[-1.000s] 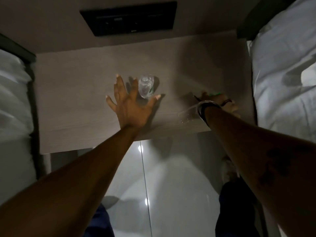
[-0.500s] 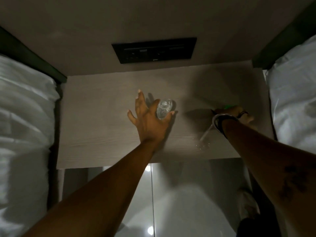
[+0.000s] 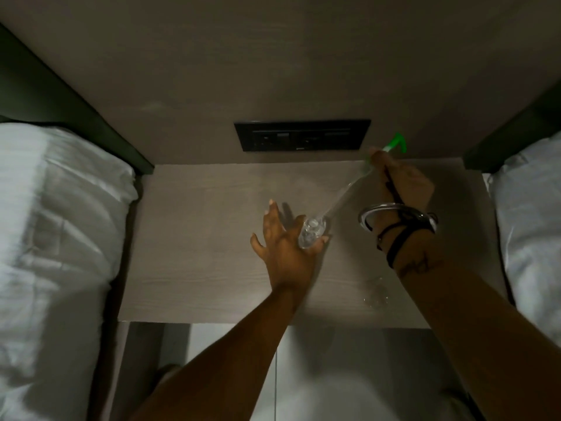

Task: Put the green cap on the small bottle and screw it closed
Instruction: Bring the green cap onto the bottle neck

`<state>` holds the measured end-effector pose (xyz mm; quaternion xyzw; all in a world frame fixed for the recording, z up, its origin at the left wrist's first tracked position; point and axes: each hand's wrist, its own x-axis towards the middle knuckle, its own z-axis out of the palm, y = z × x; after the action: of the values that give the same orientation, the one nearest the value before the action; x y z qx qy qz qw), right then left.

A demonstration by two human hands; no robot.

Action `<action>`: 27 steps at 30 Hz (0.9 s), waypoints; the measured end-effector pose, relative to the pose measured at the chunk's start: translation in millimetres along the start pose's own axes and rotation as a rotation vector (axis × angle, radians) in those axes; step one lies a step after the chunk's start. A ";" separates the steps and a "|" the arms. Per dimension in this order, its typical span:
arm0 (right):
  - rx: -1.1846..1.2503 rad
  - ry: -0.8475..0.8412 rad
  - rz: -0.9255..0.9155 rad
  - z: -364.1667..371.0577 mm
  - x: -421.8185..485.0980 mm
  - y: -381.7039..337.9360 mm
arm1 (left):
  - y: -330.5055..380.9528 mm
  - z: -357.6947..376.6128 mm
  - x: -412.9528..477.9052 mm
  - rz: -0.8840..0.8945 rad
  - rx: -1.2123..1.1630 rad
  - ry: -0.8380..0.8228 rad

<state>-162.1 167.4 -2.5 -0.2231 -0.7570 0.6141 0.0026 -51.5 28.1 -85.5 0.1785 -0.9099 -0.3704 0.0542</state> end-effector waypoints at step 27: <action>-0.729 -0.486 -0.457 25.5 -47.2 58.5 | -13.5 7.4 -0.7 0.044 -0.005 -0.015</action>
<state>-107.1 136.2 -50.5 0.1120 -0.9309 0.3273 -0.1177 -48.7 24.2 -100.1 0.1555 -0.9132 -0.3725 0.0558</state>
